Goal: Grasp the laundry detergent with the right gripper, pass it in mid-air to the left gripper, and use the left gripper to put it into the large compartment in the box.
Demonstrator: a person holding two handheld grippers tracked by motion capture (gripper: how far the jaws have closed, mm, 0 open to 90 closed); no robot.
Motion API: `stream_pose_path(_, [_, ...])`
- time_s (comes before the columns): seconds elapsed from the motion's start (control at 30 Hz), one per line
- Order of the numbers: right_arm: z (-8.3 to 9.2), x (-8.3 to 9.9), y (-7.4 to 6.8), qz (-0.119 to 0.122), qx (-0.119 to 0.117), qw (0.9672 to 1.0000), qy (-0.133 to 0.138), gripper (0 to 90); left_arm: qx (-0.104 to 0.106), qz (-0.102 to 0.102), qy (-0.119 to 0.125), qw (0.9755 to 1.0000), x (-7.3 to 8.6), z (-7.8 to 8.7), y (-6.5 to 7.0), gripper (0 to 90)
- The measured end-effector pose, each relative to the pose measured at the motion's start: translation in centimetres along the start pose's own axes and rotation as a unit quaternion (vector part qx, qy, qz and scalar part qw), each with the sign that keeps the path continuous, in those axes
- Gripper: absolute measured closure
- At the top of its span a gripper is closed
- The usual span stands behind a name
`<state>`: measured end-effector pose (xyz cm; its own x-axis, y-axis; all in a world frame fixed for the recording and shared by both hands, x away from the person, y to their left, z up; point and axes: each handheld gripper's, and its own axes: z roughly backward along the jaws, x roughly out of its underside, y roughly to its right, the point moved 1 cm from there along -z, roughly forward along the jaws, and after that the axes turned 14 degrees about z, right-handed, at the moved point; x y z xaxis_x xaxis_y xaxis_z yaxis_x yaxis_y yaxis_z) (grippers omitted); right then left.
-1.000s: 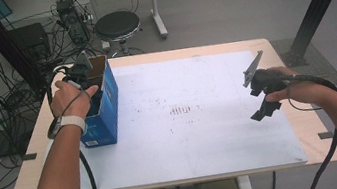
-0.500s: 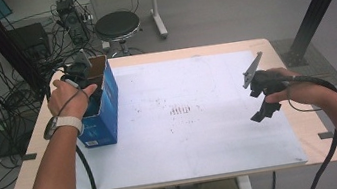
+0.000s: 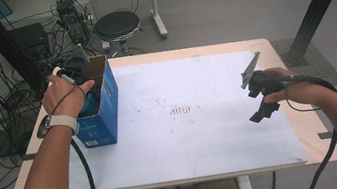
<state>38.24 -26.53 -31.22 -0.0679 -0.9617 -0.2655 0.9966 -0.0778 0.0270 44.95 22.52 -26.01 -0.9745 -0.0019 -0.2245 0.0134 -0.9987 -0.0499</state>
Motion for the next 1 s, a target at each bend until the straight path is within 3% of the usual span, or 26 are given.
stream_pose_path(0.2, [0.3,-0.2,0.0,0.002,0.001,1.0,-0.001,6.2,0.005,-0.006,0.002,1.0,0.0,1.3,-0.3,13.2])
stream_pose_path(0.53, [0.9,0.0,0.0,-0.004,0.009,1.0,0.001,6.0,0.026,-0.045,0.02,0.9984,0.0,4.2,0.1,9.1])
stream_pose_path(0.77, [1.1,0.0,0.0,-0.005,0.011,0.9999,-0.001,5.9,0.033,-0.084,0.036,0.9953,0.1,6.7,1.0,9.0])
stream_pose_path(1.0, [1.8,0.0,-0.1,-0.008,0.018,0.9998,0.0,5.9,0.043,-0.107,0.047,0.9922,0.2,9.3,1.8,8.8])
